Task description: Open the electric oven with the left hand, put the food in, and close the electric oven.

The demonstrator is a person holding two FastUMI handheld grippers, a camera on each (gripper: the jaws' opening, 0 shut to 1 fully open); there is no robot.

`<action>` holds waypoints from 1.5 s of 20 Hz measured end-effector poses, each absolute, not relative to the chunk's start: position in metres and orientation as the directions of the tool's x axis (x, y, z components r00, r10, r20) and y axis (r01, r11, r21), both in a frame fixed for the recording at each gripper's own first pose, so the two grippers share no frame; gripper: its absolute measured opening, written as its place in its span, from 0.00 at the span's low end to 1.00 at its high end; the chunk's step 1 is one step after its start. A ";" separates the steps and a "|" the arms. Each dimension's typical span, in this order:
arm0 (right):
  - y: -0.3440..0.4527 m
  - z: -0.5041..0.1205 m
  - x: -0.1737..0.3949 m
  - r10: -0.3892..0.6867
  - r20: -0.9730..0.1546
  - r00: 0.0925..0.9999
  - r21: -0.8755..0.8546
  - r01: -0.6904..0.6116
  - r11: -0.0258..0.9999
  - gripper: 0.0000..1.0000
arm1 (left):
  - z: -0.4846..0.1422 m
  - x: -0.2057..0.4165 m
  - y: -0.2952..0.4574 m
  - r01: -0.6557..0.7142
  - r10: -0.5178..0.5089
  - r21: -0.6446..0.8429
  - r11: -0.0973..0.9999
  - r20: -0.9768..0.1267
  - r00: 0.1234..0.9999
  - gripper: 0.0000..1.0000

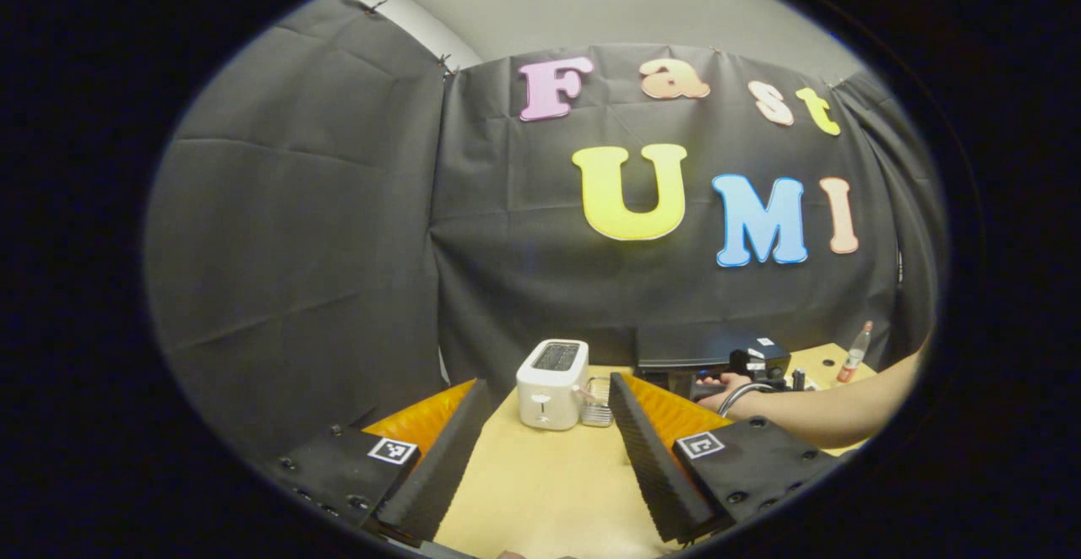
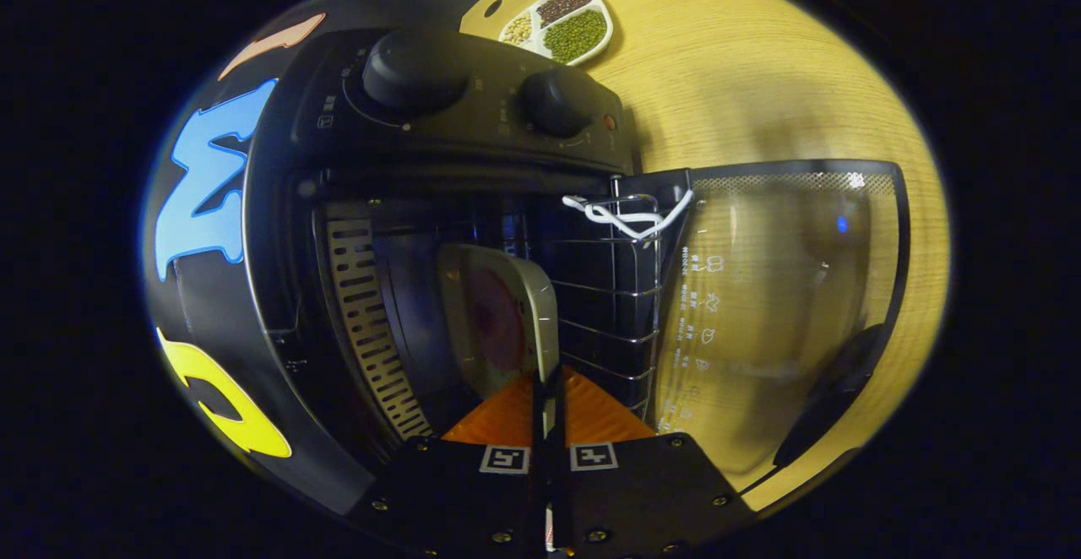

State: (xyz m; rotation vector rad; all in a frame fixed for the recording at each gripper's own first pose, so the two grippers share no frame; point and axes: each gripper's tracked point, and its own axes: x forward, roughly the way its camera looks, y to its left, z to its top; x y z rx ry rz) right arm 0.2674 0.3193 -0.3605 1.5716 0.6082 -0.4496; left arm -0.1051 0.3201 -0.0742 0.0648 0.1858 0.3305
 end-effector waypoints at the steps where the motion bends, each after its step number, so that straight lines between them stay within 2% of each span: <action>1: 0.319 -0.359 0.267 0.125 -0.613 0.780 0.785 0.619 -0.013 0.05 | -0.077 -0.103 0.316 -0.311 0.324 0.095 0.946 -0.176 0.930 0.96; 2: 0.321 -0.357 0.267 0.139 -0.610 0.780 0.789 0.614 0.014 0.06 | -0.078 -0.099 0.313 -0.302 0.314 0.093 0.949 -0.176 0.933 0.96; 4: 0.321 -0.350 0.260 0.164 -0.607 0.778 0.794 0.603 0.077 0.12 | -0.077 -0.091 0.304 -0.284 0.295 0.086 0.955 -0.172 0.940 0.96; 5: 0.318 -0.348 0.256 0.175 -0.610 0.773 0.792 0.600 0.111 0.20 | -0.076 -0.086 0.299 -0.274 0.284 0.081 0.958 -0.167 0.944 1.00; 7: 0.314 -0.341 0.242 0.201 -0.613 0.764 0.789 0.579 0.203 0.24 | -0.075 -0.074 0.288 -0.251 0.258 0.062 0.966 -0.163 0.952 1.00; 8: 0.310 -0.338 0.233 0.210 -0.612 0.763 0.788 0.565 0.244 0.24 | -0.076 -0.069 0.282 -0.238 0.243 0.049 0.970 -0.163 0.956 0.96; 10: 0.298 -0.326 0.215 0.234 -0.606 0.760 0.784 0.519 0.341 0.24 | -0.076 -0.057 0.270 -0.214 0.217 0.035 0.976 -0.160 0.963 0.96; 11: 0.292 -0.319 0.206 0.253 -0.599 0.760 0.779 0.479 0.404 0.24 | -0.077 -0.050 0.262 -0.201 0.203 0.028 0.979 -0.159 0.966 1.00; 12: 0.284 -0.307 0.196 0.272 -0.587 0.763 0.773 0.428 0.468 0.24 | -0.079 -0.043 0.254 -0.184 0.184 0.018 0.983 -0.160 0.970 0.91; 13: 0.272 -0.298 0.185 0.280 -0.580 0.765 0.757 0.380 0.532 0.24 | -0.079 -0.037 0.246 -0.165 0.164 0.009 0.986 -0.160 0.973 1.00; 17: 0.209 -0.252 0.139 0.221 -0.544 0.810 0.628 0.218 0.747 0.24 | -0.082 -0.014 0.208 -0.096 0.092 -0.017 0.995 -0.148 0.985 1.00; 18: 0.194 -0.236 0.129 0.199 -0.516 0.833 0.593 0.180 0.785 0.24 | -0.082 -0.010 0.198 -0.083 0.078 -0.024 0.996 -0.148 0.986 0.96; 19: 0.177 -0.219 0.121 0.177 -0.479 0.860 0.550 0.137 0.824 0.24 | -0.081 -0.006 0.188 -0.070 0.064 -0.032 0.997 -0.144 0.988 0.96; 20: 0.163 -0.200 0.111 0.161 -0.435 0.886 0.501 0.090 0.861 0.24 | -0.081 -0.002 0.179 -0.057 0.051 -0.038 0.998 -0.141 0.989 1.00; 21: 0.152 -0.182 0.104 0.157 -0.388 0.908 0.448 0.037 0.893 0.24 | -0.080 0.001 0.170 -0.045 0.039 -0.040 0.998 -0.137 0.990 0.96; 22: 0.141 -0.162 0.097 0.151 -0.334 0.930 0.389 -0.010 0.921 0.24 | -0.078 0.005 0.159 -0.031 0.026 -0.041 0.999 -0.132 0.991 1.00; 23: 0.129 -0.141 0.091 0.142 -0.279 0.950 0.333 -0.043 0.942 0.24 | -0.076 0.008 0.149 -0.016 0.011 -0.041 0.999 -0.126 0.992 1.00; 24: 0.116 -0.120 0.083 0.131 -0.226 0.965 0.288 -0.062 0.956 0.24 | -0.075 0.011 0.141 -0.007 0.003 -0.040 0.999 -0.117 0.993 0.96; 28: 0.071 -0.046 0.055 0.077 -0.054 0.996 0.159 -0.067 0.985 0.24 | -0.072 0.022 0.116 -0.001 -0.003 -0.046 0.999 -0.102 0.995 0.99; 29: 0.065 -0.033 0.046 0.083 -0.027 0.996 0.147 -0.078 0.986 0.29 | -0.072 0.024 0.113 0.000 -0.005 -0.050 0.999 -0.104 0.995 1.00; 30: 0.060 -0.030 0.041 0.089 -0.005 0.996 0.136 -0.087 0.987 0.46 | -0.072 0.026 0.109 -0.001 -0.004 -0.053 0.999 -0.106 0.994 1.00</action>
